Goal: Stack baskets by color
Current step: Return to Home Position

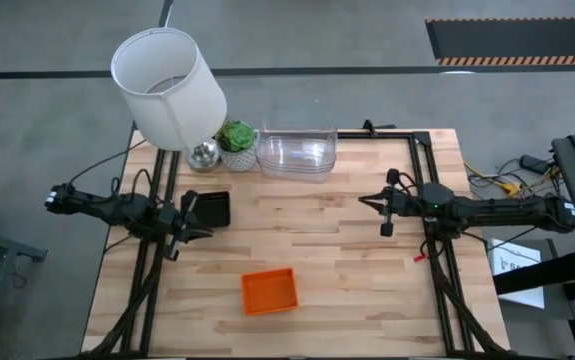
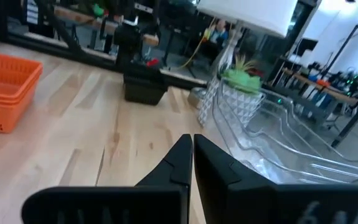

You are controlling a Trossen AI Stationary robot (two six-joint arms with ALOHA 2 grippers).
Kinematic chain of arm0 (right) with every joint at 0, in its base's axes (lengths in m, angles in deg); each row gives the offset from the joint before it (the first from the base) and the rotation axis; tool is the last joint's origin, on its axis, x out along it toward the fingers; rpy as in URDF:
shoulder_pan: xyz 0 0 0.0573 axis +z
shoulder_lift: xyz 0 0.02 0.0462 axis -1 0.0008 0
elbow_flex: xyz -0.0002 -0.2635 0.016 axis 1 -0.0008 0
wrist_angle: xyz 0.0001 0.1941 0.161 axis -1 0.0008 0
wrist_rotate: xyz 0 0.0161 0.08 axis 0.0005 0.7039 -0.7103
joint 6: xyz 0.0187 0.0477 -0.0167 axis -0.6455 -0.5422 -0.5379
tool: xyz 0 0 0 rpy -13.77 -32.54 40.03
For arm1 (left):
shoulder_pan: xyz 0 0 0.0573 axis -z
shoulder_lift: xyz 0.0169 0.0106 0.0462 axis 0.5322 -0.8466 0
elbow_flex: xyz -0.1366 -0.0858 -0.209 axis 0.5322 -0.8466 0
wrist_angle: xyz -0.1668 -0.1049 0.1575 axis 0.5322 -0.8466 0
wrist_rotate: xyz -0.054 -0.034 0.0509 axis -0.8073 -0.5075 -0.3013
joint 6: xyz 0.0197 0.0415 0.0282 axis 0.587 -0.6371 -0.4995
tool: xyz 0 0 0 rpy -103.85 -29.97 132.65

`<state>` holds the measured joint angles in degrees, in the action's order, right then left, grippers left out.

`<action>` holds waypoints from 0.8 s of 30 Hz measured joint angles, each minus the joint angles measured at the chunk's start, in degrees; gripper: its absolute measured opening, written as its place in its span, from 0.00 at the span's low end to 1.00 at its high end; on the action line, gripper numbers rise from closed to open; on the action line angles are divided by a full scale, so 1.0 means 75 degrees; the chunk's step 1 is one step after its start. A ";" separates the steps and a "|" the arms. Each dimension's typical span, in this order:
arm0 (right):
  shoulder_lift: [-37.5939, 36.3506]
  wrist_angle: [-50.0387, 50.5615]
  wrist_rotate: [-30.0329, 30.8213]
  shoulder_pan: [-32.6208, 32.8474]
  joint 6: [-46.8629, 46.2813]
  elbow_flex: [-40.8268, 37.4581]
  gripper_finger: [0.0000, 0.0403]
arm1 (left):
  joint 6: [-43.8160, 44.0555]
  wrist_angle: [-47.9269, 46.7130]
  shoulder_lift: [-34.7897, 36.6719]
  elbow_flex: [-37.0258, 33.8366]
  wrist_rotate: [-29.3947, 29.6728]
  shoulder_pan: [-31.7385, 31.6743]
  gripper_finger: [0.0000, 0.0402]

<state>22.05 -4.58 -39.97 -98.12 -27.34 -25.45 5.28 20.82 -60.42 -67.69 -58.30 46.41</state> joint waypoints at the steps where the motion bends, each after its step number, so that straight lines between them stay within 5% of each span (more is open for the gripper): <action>1: -0.0163 0.0001 -0.0002 0.0000 -0.0007 -0.0076 0.02 | 0.0052 0.0198 0.0134 -0.0102 -0.0001 -0.0002 0.05; 9: -0.1272 0.0324 0.0373 0.0000 0.0003 -0.0412 0.02 | -0.0083 0.0415 0.0954 -0.0673 0.0002 -0.0002 0.05; 24: -0.2429 0.0820 0.0389 0.0000 0.0612 -0.0424 0.02 | -0.0080 0.0990 0.0718 -0.0946 0.0005 0.0004 0.05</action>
<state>3.84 1.57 -37.05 -98.12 -22.75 -28.63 4.68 28.25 -55.04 -74.79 -58.26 46.44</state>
